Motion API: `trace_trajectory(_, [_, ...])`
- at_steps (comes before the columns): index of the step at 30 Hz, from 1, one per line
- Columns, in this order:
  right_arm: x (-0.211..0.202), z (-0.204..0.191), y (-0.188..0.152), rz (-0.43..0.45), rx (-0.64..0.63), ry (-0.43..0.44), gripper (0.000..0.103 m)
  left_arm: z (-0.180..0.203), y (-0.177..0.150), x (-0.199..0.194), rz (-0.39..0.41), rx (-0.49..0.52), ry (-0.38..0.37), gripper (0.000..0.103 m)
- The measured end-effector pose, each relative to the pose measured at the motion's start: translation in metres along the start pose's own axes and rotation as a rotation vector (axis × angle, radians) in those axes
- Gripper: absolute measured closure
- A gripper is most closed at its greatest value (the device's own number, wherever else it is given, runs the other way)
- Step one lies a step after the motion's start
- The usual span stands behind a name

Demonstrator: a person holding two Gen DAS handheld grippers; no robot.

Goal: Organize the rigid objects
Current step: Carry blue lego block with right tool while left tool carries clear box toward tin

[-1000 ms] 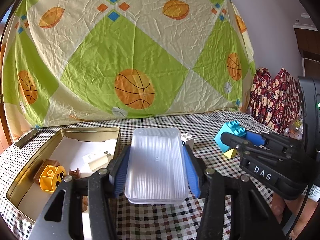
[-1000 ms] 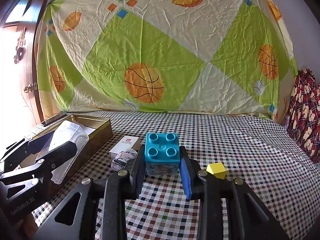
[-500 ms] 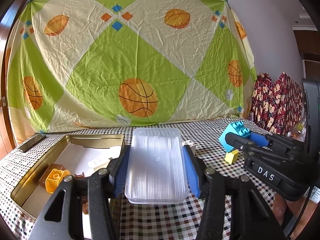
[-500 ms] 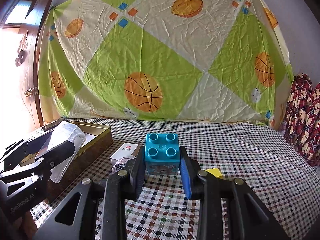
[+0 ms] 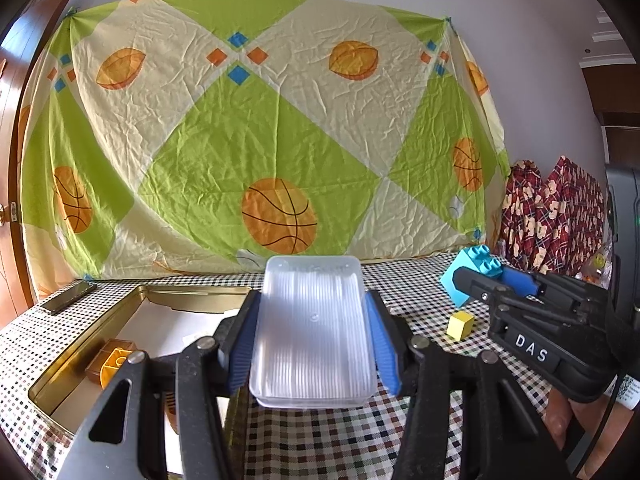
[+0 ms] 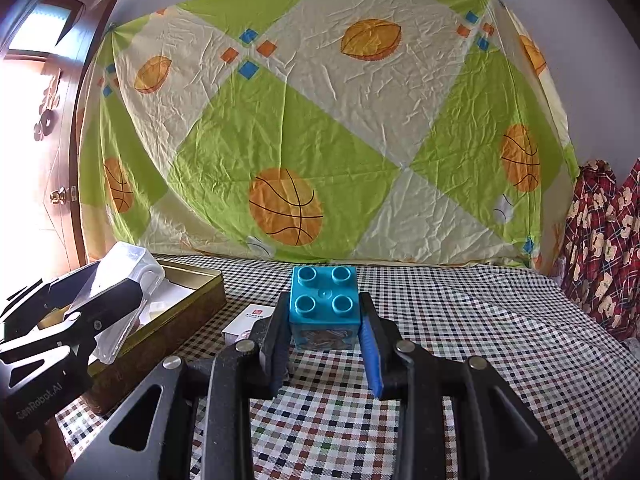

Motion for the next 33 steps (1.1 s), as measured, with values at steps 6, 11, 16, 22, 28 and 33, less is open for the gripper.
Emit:
trace_trajectory(6, [-0.001,-0.013,0.001,0.006,-0.010,0.025,0.069,-0.010,0.000,-0.005,0.003,-0.006,0.013,0.052])
trace_trajectory(11, [0.001,-0.032,0.001,0.009,-0.035,0.050,0.069,-0.024,-0.001,-0.008,-0.002,-0.030,0.018,0.052])
trace_trajectory(16, [0.002,-0.051,0.000,0.013,-0.053,0.076,0.069,-0.035,-0.002,-0.010,-0.003,-0.047,0.030,0.052])
trace_trajectory(22, [0.003,-0.071,0.000,0.012,-0.075,0.105,0.069,-0.049,-0.004,-0.014,-0.006,-0.074,0.037,0.052])
trace_trajectory(28, [0.003,-0.088,0.001,0.018,-0.097,0.125,0.069,-0.056,-0.004,-0.019,-0.001,-0.079,0.043,0.052])
trace_trajectory(33, [0.004,-0.097,0.002,0.020,-0.104,0.135,0.069,-0.064,-0.004,-0.024,0.002,-0.088,0.054,0.052])
Point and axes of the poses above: each gripper's, at about its wrist camera, not at the fingertips, and x roughly the way its jaws point, z to its right, y to its top, the point moved 5 cm from there along x, roughly the way its jaws point, and after that the axes turned 6 degrees about -y, right-handed, at the moved point
